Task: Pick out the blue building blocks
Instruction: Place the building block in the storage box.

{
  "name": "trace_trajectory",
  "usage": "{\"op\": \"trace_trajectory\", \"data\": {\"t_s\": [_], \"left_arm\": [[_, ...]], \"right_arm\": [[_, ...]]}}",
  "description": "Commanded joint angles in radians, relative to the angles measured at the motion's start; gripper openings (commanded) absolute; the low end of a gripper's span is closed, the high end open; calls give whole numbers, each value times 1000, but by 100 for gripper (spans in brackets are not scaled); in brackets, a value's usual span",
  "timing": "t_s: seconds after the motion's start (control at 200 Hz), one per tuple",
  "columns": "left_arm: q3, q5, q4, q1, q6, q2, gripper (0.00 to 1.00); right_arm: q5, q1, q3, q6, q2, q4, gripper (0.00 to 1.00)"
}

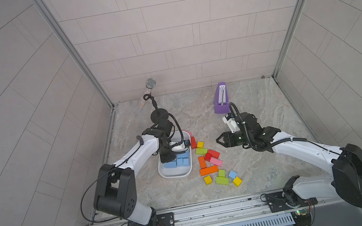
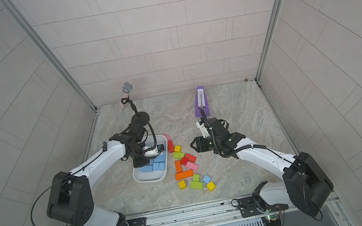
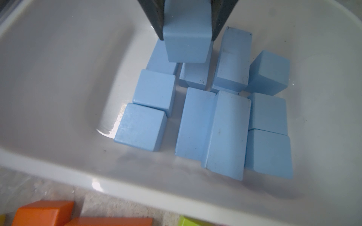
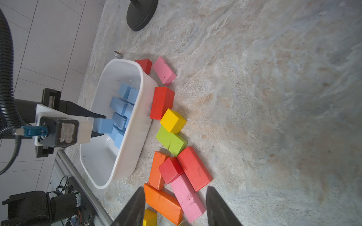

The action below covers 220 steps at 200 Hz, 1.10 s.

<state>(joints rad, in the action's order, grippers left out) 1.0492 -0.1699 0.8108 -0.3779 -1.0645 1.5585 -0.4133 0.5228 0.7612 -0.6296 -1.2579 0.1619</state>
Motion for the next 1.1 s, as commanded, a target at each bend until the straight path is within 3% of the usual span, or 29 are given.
{"op": "trace_trajectory", "data": {"t_s": [0.0,0.225,0.886,1.096], "left_arm": [[12,-14,-21,4,-29,15,33],[66,-110,-22,-9,-13,70,35],[111,-103,14,-53,-1,112,41],[115,-97,15,-58,12,99,51]], "right_arm": [[24,5,8,2,11,5,52],[28,5,-7,-2,16,1,52],[48,5,-22,10,50,22,52],[50,5,-25,13,62,29,52]]}}
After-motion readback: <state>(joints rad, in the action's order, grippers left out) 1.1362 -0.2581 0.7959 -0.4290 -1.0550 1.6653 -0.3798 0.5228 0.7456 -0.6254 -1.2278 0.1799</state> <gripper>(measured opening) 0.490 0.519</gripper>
